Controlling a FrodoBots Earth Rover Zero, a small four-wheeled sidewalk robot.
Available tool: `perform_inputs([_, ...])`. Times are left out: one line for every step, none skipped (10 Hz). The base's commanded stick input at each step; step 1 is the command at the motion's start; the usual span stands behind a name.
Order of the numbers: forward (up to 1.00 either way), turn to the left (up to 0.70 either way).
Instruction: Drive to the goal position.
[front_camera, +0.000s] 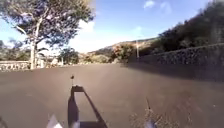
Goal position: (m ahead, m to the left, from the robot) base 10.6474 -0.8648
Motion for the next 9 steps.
perform_inputs([0.69,0.02])
perform_inputs([0.69,0.02])
perform_inputs([0.69,0.02])
perform_inputs([0.69,0.02])
perform_inputs([0.69,0.02])
perform_inputs([0.69,0.02])
perform_inputs([0.69,0.02])
perform_inputs([0.69,0.02])
perform_inputs([0.69,0.02])
